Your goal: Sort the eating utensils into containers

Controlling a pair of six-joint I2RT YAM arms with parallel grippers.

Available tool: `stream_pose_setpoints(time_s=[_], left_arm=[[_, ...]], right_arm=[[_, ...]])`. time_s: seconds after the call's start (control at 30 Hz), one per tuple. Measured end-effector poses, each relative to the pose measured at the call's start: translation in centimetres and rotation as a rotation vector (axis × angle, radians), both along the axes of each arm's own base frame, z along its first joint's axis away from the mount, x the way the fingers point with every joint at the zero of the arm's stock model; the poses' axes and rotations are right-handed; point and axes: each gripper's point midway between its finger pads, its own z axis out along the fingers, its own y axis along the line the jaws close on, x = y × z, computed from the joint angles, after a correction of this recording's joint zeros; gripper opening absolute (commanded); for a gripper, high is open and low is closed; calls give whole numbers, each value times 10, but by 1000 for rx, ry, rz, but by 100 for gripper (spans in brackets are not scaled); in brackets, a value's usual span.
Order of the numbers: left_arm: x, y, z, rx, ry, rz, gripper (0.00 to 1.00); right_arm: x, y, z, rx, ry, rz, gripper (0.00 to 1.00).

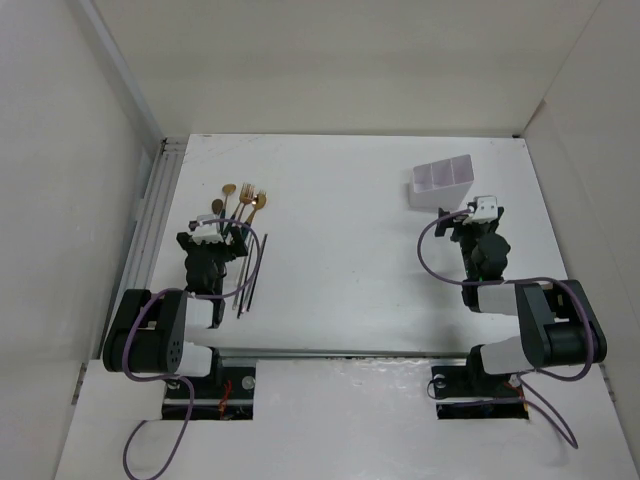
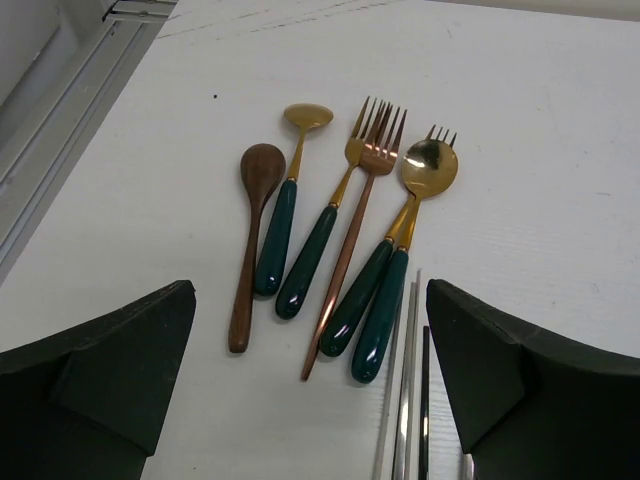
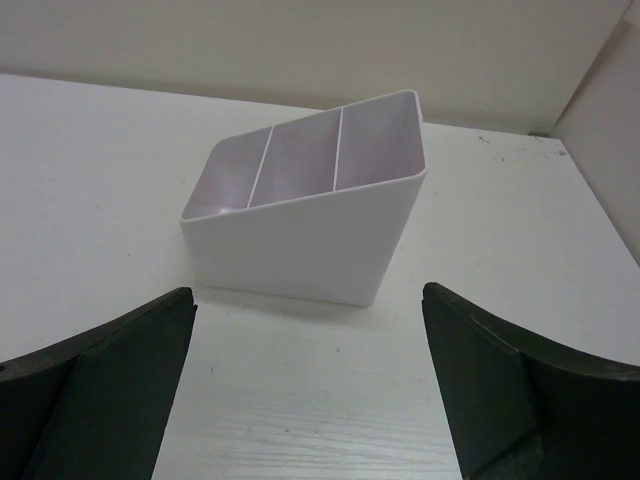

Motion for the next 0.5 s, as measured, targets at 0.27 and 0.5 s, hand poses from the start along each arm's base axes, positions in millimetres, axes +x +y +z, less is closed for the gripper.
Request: stream_pose_setpoints(time_s=[0.27, 0.5], left_arm=[[-1, -4, 1, 18, -2, -25, 100], [55, -36, 142, 146, -102, -183, 100]], right_arm=[[11, 8, 55, -38, 17, 9, 100], [2, 32, 254, -235, -216, -33, 100]])
